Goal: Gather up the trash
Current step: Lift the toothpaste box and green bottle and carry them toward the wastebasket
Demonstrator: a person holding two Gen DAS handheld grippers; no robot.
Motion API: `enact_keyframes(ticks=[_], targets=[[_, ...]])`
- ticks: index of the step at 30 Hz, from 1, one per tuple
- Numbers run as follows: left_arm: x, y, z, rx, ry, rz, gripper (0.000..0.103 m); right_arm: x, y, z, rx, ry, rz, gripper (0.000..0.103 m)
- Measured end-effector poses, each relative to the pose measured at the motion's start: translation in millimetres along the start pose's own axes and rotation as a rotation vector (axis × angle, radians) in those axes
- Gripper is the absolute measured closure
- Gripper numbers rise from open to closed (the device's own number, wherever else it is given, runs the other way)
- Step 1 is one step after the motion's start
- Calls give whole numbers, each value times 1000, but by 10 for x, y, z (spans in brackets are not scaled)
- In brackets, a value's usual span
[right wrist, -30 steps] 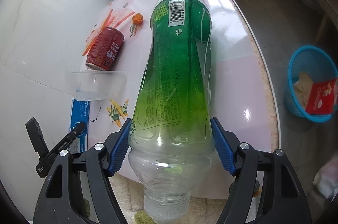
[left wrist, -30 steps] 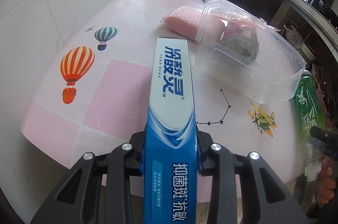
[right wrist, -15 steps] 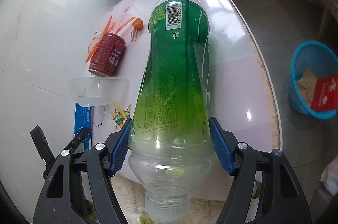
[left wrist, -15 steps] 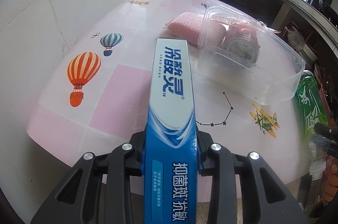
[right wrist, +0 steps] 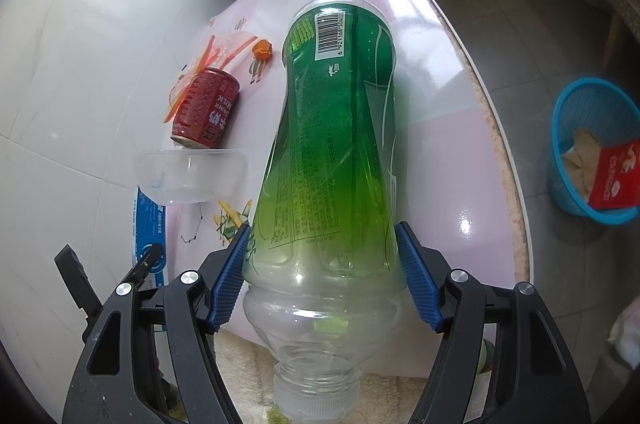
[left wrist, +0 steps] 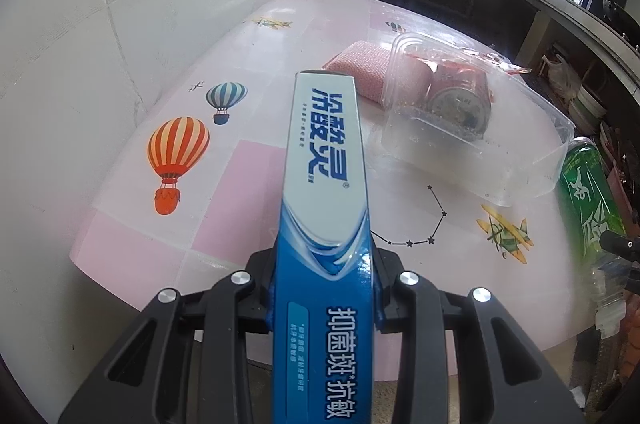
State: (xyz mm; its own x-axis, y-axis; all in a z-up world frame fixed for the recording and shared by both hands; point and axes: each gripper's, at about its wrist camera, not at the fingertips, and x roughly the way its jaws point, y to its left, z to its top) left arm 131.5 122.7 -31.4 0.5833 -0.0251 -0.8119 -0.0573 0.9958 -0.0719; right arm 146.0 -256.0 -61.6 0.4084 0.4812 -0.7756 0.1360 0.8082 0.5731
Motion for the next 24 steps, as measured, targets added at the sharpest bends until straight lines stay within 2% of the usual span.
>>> enact_keyframes(ticks=[16, 20, 24], targets=[[-387, -32, 31, 14, -95, 34, 71, -141, 35, -4, -13, -32, 31, 36], [-608, -89, 55, 22, -136, 3, 71, -217, 34, -14, -11, -50, 47, 36], [-837, -194, 129, 47, -189, -61, 71, -297, 41, -27, -7, -71, 57, 36]])
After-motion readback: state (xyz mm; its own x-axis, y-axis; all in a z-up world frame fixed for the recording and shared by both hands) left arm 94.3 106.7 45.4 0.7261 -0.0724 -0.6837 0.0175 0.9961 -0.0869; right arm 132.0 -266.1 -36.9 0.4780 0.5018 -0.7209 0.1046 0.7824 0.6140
